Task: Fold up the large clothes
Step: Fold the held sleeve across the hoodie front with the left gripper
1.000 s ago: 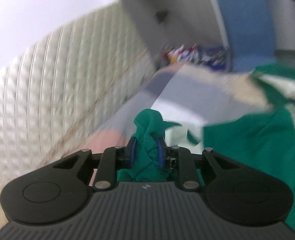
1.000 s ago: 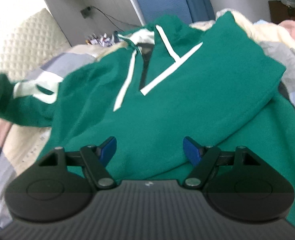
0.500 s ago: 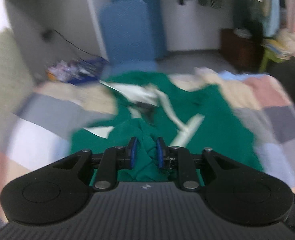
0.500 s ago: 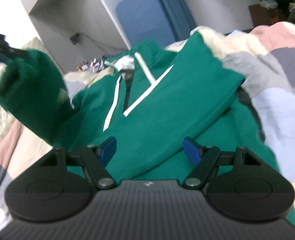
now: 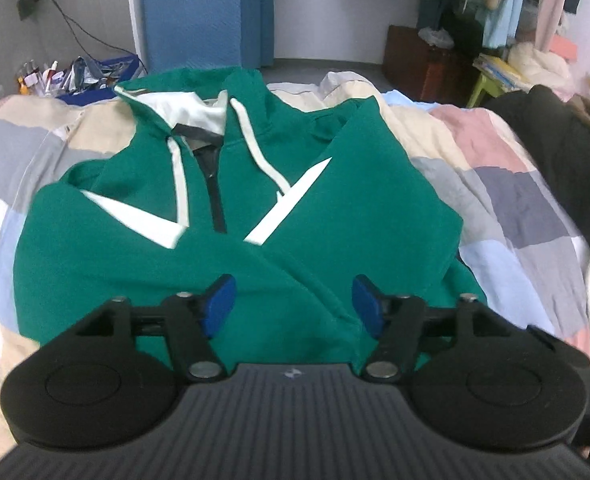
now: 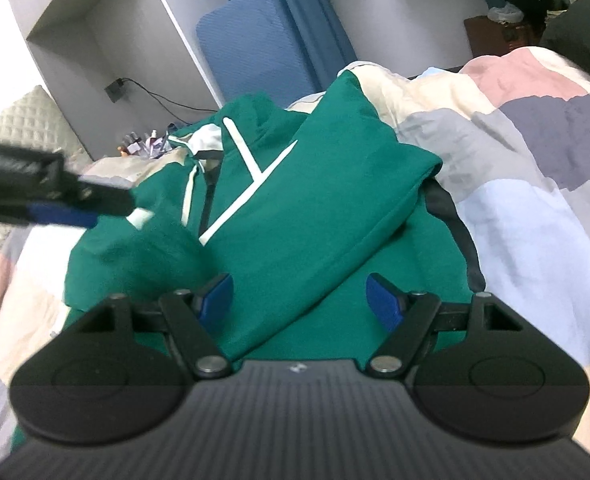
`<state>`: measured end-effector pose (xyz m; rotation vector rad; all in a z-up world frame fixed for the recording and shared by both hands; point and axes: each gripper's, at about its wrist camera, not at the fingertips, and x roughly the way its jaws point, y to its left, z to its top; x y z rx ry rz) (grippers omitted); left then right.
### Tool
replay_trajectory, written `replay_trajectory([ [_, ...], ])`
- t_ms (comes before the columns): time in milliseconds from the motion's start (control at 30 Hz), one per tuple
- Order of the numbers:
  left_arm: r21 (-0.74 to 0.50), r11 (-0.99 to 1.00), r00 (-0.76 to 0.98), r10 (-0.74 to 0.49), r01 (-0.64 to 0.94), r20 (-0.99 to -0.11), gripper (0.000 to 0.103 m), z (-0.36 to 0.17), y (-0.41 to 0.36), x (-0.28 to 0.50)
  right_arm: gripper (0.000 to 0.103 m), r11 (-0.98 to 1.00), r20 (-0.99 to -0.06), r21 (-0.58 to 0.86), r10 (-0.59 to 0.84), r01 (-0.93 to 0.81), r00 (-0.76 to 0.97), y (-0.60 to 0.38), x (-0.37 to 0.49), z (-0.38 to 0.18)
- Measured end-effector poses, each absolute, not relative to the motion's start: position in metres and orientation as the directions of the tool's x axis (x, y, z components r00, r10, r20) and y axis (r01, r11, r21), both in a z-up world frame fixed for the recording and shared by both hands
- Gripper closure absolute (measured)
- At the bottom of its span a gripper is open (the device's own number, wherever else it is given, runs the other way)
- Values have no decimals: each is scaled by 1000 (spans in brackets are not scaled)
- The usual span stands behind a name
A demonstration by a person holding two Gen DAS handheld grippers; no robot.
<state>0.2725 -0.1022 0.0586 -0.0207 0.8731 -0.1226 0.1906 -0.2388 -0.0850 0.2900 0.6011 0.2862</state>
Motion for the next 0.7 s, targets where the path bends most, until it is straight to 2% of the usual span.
replay_trajectory([
  [133, -173, 983, 672, -163, 52, -723, 30, 41, -55, 256, 28, 929, -525, 326, 332, -176, 783, -234, 190, -89],
  [267, -230, 968, 711, -94, -98, -697, 30, 14, 9, 244, 28, 924, -508, 316, 356, -214, 784, -224, 189, -91],
  [433, -303, 910, 705, -17, -283, -709, 30, -25, 91, 238, 28, 901, -473, 317, 420, -295, 774, -208, 188, -90],
  [633, -478, 800, 718, -88, -363, -691, 31, -61, 146, 250, 29, 893, -451, 275, 447, -356, 772, -185, 191, -89],
  [700, -525, 770, 730, -117, -361, -673, 35, -68, 151, 256, 35, 899, -468, 248, 437, -361, 768, -177, 196, -93],
])
